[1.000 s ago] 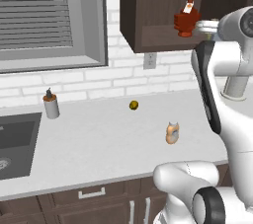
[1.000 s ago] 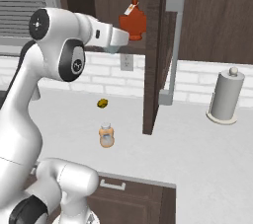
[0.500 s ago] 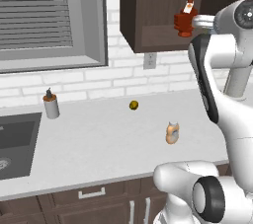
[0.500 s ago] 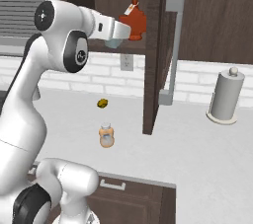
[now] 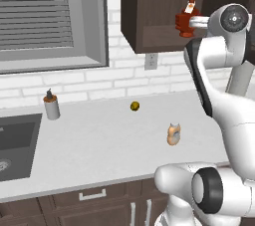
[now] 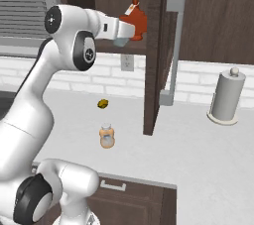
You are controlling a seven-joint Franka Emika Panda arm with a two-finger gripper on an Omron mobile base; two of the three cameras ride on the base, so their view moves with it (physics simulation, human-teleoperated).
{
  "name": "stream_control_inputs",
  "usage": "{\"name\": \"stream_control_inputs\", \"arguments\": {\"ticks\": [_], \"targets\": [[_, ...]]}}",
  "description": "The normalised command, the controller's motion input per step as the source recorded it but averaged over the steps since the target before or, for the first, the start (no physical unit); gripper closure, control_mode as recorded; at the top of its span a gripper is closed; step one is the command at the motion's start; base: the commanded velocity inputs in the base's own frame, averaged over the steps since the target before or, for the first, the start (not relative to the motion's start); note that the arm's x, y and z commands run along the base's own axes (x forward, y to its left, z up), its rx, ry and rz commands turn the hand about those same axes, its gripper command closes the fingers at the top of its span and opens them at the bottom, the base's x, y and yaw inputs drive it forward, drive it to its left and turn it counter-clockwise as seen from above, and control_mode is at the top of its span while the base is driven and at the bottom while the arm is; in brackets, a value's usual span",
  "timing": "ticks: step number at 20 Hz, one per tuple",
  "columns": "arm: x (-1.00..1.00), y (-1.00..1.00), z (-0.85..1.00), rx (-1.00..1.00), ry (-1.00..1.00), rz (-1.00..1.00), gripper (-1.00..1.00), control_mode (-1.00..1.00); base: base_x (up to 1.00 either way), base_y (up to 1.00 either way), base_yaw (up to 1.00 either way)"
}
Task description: Put the shaker and condiment bottle from the counter next to their counterparts in the cabinet.
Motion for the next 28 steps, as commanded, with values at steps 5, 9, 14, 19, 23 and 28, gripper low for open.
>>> {"name": "stream_control_inputs", "arguments": {"ticks": [5, 9, 14, 19, 23, 28], "targets": [[0.29, -0.2, 0.0, 0.0, 0.0, -0.11, 1.0, -1.0, 0.0, 0.0, 0.0], [0.27, -0.19, 0.0, 0.0, 0.0, -0.1, 1.0, -1.0, 0.0, 0.0, 0.0], [0.2, -0.2, 0.0, 0.0, 0.0, -0.09, 1.0, -1.0, 0.0, 0.0, 0.0], [0.05, -0.21, 0.0, 0.0, 0.0, -0.04, 1.0, -1.0, 0.0, 0.0, 0.0], [0.0, -0.18, 0.0, 0.03, 0.01, 0.0, 1.0, -1.0, 0.0, 0.0, 0.0], [0.25, -0.07, 0.0, 0.09, 0.13, 0.0, 1.0, -1.0, 0.0, 0.0, 0.0]]}}
